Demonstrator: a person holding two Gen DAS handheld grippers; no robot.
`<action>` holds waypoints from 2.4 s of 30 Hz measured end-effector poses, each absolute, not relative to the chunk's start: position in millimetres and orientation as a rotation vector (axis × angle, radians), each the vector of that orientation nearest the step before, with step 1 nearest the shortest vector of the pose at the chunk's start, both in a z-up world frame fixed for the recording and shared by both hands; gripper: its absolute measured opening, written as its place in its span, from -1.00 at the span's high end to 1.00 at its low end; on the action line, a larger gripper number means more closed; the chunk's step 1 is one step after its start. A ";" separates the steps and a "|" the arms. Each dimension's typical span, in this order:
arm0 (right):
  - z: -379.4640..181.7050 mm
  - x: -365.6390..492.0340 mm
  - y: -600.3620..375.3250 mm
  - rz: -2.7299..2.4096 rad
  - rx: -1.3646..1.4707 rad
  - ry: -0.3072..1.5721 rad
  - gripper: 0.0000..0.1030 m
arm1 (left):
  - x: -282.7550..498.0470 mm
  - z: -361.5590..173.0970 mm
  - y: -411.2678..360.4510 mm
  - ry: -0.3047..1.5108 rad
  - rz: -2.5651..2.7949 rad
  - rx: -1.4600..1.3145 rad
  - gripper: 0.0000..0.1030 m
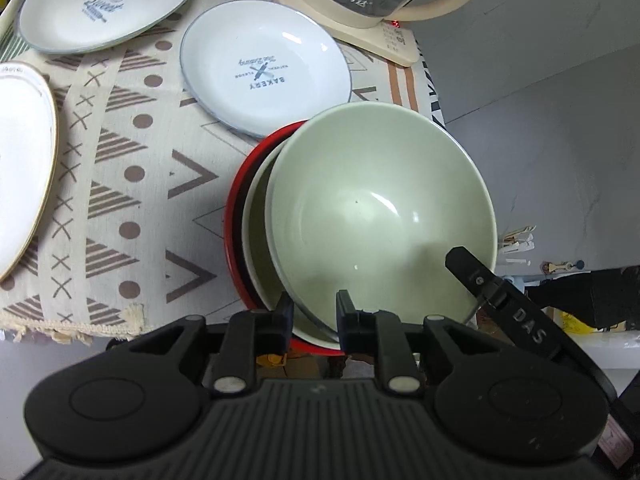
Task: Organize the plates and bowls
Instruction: 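Carry the smaller bowl with both grippers and lower it into the stacked bowls, then open both grippers and pull them back from the bowl stack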
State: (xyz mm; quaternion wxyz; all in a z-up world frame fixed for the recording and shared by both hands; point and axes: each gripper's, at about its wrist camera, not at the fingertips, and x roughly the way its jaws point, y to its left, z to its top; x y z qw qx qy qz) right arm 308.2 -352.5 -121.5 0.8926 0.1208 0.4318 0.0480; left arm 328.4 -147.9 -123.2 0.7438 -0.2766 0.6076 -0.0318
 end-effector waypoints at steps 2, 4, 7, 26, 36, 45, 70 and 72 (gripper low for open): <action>-123.7 310.4 -351.4 0.097 0.248 0.895 0.79 | 329.4 -122.3 -147.6 1.345 -0.067 -0.607 0.62; -126.2 312.4 -351.2 0.095 0.255 0.903 0.81 | 328.7 -120.9 -146.7 1.357 -0.069 -0.608 0.59; -128.8 312.7 -351.1 0.095 0.263 0.904 0.82 | 327.4 -120.3 -145.3 1.382 -0.074 -0.609 0.57; -136.0 321.1 -344.1 0.079 0.215 0.897 0.85 | 327.4 -120.4 -132.3 1.388 0.012 -0.620 0.56; -137.2 319.1 -348.2 0.070 0.209 0.912 0.71 | 326.0 -111.5 -123.4 1.346 0.062 -0.597 0.35; -142.1 311.0 -350.6 0.059 0.204 0.911 0.58 | 315.6 -102.3 -104.4 1.287 0.105 -0.588 -0.07; -103.8 257.2 -313.5 0.213 0.254 0.819 -0.35 | 250.9 -79.1 -39.9 1.146 0.166 -0.575 -0.69; -102.5 255.4 -302.0 0.246 0.243 0.822 -0.40 | 244.0 -78.8 -30.7 1.138 0.186 -0.577 -0.69</action>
